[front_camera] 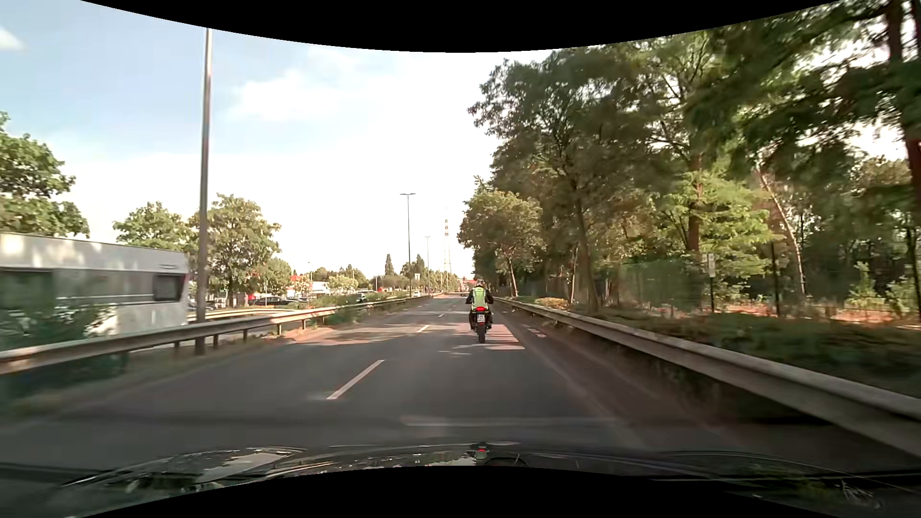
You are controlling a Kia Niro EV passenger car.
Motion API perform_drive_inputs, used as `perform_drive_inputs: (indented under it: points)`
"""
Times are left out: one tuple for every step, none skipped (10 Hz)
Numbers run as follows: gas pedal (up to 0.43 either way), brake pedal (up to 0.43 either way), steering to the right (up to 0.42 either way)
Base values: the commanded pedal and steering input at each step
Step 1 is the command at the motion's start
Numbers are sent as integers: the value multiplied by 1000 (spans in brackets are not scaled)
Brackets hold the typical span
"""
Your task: Follow the waypoints while adhering to traffic rules and regulations
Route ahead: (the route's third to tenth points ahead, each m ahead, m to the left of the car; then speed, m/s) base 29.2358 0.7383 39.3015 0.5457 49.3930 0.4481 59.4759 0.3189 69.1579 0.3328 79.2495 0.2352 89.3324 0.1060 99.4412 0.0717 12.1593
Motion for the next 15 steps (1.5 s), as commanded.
perform_drive_inputs:
  points:
    - [138, 0, -6]
    - [118, 0, -5]
    - [87, 0, -4]
    - [59, 0, -4]
    - [59, 0, -4]
    - [59, 0, -4]
    - [59, 0, -4]
    - [59, 0, -4]
    - [67, 0, -4]
    - [67, 0, -4]
    - [67, 0, -4]
    - [79, 0, -4]
    - [79, 0, -4]
    - [79, 0, -4]
    - [79, 0, -4]
